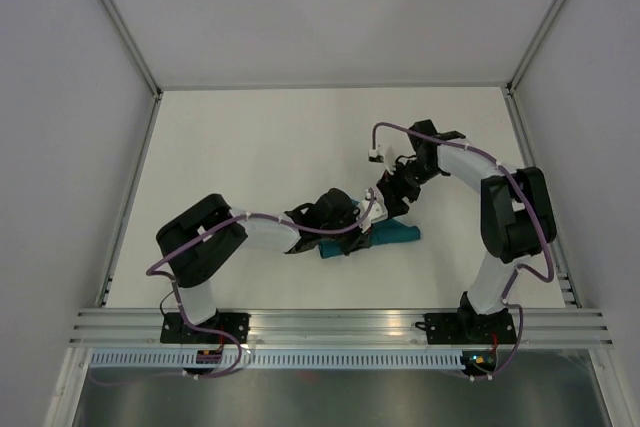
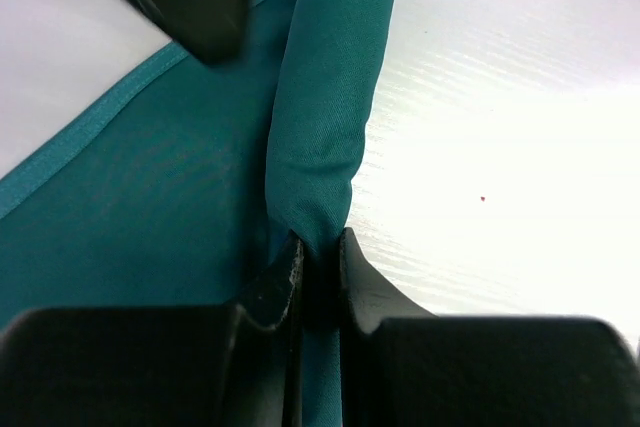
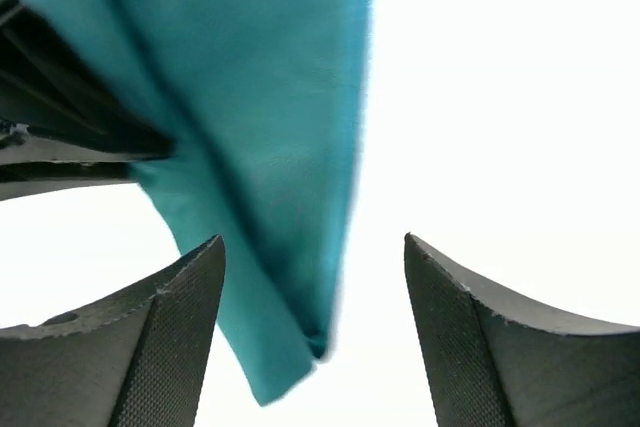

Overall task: Fold the napkin, place the utensils inside, and roll it up
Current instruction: Roll the napkin with the utensil

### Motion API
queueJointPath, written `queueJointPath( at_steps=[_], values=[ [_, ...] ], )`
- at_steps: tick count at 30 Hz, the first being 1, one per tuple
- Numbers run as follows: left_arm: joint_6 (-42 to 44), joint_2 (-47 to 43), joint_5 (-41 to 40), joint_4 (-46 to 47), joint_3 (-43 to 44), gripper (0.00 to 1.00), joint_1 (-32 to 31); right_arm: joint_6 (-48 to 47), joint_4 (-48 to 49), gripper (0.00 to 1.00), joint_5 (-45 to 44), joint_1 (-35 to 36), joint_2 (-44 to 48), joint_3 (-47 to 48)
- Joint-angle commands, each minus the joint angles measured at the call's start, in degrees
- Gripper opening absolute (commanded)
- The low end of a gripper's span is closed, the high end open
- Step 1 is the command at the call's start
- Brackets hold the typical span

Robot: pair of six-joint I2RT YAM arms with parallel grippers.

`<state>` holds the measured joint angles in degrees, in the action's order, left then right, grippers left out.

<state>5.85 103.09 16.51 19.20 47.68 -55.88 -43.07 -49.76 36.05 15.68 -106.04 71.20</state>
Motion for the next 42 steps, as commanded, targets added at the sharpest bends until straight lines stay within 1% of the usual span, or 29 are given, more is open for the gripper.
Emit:
queueJointPath(
  at_steps=[1,3,4,5,6,7,8,10,11,12,13,14,16,18,19,21,22,25,34,38,41,42],
  values=[
    [-4.4,4.3,7.9,-11.0,0.8,0.02,2.3,6.5,10.1,0.76,-2.6,-2.9,7.8,-1.9],
    [-5.2,6.3,12.8,-12.5,2.2,0.02,4.1,6.4,11.9,0.75,-2.1,-4.7,10.3,-4.0],
    [-5.2,7.0,14.5,-14.0,3.5,0.02,4.9,6.4,12.7,0.73,-2.0,-5.2,13.2,-4.9],
    [-6.8,7.9,18.2,-14.8,4.3,0.02,6.6,5.3,13.5,0.72,-2.0,-5.9,14.8,-6.0],
    [-7.5,9.9,20.2,-15.4,5.0,0.02,7.4,4.8,14.2,0.71,-2.0,-5.9,16.5,-8.5],
    [-7.9,10.7,22.1,-16.5,6.6,0.02,8.1,4.2,15.1,0.7,-2.0,-5.9,20.4,-10.1],
    [-8.0,11.8,24.2,-18.0,7.4,0.02,9.2,2.8,16.9,0.7,-2.0,-6.0,22.4,-13.7],
    [-8.4,14.2,26.5,-18.8,9.3,0.02,10.4,1.1,18.4,0.7,-1.4,-5.9,28.3,-17.1],
    [-8.6,14.9,27.8,-21.3,10.0,0.02,10.7,-0.1,19.3,0.7,-1.3,-5.8,30.2,-20.3],
    [-8.6,16.6,28.5,-21.8,10.7,0.02,11.1,-2.2,19.8,0.7,-1.6,-5.6,31.8,-21.8],
    [-8.6,17.4,29.2,-22.6,11.9,0.02,11.7,-3.3,20.2,0.7,-1.9,-5.0,34.7,-23.4],
    [-8.5,18.1,30.0,-24.3,12.6,0.02,11.9,-4.2,21.3,0.7,-2.4,-4.4,36.1,-26.3],
    [-8.5,19.8,30.2,-25.9,14.4,0.02,12.6,-5.6,23.1,0.7,-5.0,-2.9,39.5,-29.1],
    [-8.1,20.7,30.9,-28.0,15.9,0.02,13.1,-6.0,25.8,0.7,-7.1,0.2,42.3,-33.0],
    [-8.2,21.4,31.1,-28.4,16.2,0.02,13.4,-5.6,28.4,0.7,-10.0,3.0,43.2,-34.3],
    [-7.9,22.0,31.2,-30.4,17.6,0.02,13.8,-5.4,30.4,0.7,-12.9,6.3,45.3,-37.6],
    [-7.6,22.4,31.3,-30.9,18.0,0.02,14.0,-5.2,32.5,0.7,-15.1,9.2,45.7,-39.4],
    [-7.4,23.3,31.2,-33.0,19.6,0.02,14.1,-4.8,34.6,0.7,-17.5,13.9,45.1,-41.0],
    [-7.3,24.9,30.7,-35.4,21.8,0.02,14.3,-5.2,37.9,0.7,-21.2,20.6,39.6,-43.2],
    [-7.3,25.3,30.7,-35.9,22.3,0.02,14.3,-5.4,40.3,0.69,-23.0,22.0,36.9,-44.0],
    [-7.2,25.5,30.7,-36.1,22.5,0.02,14.3,-5.6,41.6,0.65,-24.1,22.5,35.3,-44.5],
    [-7.1,25.6,30.5,-36.6,22.8,0.02,14.3,-5.7,41.7,0.56,-24.3,22.5,34.5,-44.5]
  ],
)
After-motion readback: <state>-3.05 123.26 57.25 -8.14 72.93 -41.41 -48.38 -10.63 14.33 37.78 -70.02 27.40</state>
